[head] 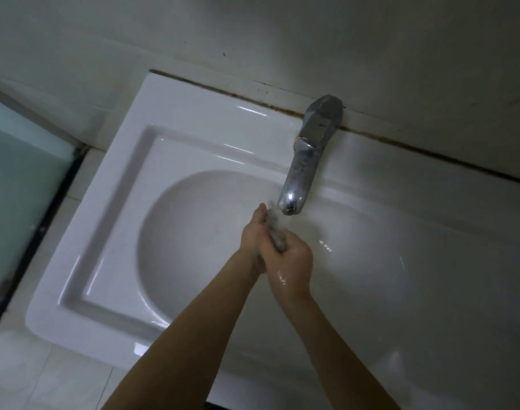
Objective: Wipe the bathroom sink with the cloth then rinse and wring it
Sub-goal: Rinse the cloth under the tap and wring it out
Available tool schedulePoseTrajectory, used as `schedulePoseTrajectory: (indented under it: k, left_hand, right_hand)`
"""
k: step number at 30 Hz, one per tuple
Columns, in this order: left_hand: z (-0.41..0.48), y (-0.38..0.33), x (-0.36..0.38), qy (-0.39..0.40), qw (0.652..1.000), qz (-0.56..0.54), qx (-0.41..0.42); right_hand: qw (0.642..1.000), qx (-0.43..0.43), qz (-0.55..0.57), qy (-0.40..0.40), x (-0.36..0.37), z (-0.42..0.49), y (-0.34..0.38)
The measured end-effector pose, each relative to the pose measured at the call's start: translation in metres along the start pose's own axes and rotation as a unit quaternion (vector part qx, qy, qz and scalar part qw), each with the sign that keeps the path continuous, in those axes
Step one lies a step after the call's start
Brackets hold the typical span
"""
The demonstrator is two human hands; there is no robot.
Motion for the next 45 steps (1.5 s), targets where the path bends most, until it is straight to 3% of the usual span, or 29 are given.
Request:
schedulePoseTrajectory:
  k: [3,8,12,14,16,19,22,24,27,30,33,35,38,40,42,45]
  left_hand:
    - [0.001,0.007,0.001,-0.038,0.998,0.009,0.039]
    - [-0.011,0.017,-0.026,-0.08,0.995,0.067,0.001]
    - [-0.011,-0.011,-0.044,-0.128,0.991,0.047,0.015]
    - [-0.008,-0.01,-0.038,-0.112,0.992,0.042,0.034]
    - [-0.012,-0.003,-0.029,-0.111,0.992,0.042,0.04]
    - [-0.021,-0.006,-0.019,-0.119,0.989,0.081,0.03]
    - [-0.02,-0.019,-0.02,-0.129,0.985,0.113,0.024]
    - [-0.016,-0.025,-0.03,-0.156,0.983,0.095,0.013]
    - [-0.013,-0.026,-0.022,-0.123,0.988,0.081,0.034]
    - [-0.02,-0.013,-0.012,-0.119,0.987,0.089,0.059]
    - [-0.028,-0.001,-0.02,-0.133,0.984,0.118,0.029]
    - [-0.027,-0.01,-0.021,-0.122,0.979,0.146,0.07]
    - [-0.024,-0.035,-0.025,-0.14,0.973,0.127,0.135]
    - [-0.021,-0.039,-0.019,-0.137,0.972,0.128,0.143]
    - [-0.024,-0.029,-0.009,-0.125,0.98,0.104,0.118]
    - [-0.037,-0.013,-0.001,-0.101,0.987,0.097,0.079]
  right_hand:
    - [0.991,-0.027,-0.125,-0.045,0.004,0.026,-0.003]
    - [0.99,0.105,-0.079,-0.042,-0.004,0.061,-0.038]
    - [0.999,-0.033,-0.042,-0.009,0.001,0.005,-0.006]
    - [0.987,-0.1,-0.123,0.003,0.018,-0.002,0.012]
    - [0.984,-0.045,-0.168,-0.028,0.023,0.023,0.011]
    - [0.996,0.035,-0.08,-0.035,0.013,0.067,-0.007]
    - [0.994,0.066,-0.071,-0.05,-0.011,0.064,-0.017]
    - [0.998,0.019,-0.048,-0.029,-0.009,0.036,-0.01]
    - [0.994,-0.072,-0.075,0.026,0.012,0.005,0.006]
    - [0.994,0.006,-0.112,-0.017,0.012,0.038,0.006]
    - [0.995,0.057,-0.08,-0.026,0.001,0.062,-0.008]
    - [0.996,0.068,-0.023,-0.061,-0.012,0.048,-0.021]
    - [0.998,-0.014,0.053,-0.02,-0.007,0.008,-0.009]
    - [0.997,-0.071,0.009,0.008,0.004,-0.002,0.005]
    - [0.998,-0.021,-0.051,-0.035,0.006,0.023,0.001]
    - [0.995,0.101,-0.012,-0.023,0.004,0.066,-0.021]
Point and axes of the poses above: each hand's wrist, its own z-axis towards the middle knuckle, its own x-axis out of the palm, y = z × x, the point moved 9 cm from there along z, towards the middle knuckle, and after that the axes turned 3 degrees about z, right-handed, at the moved point
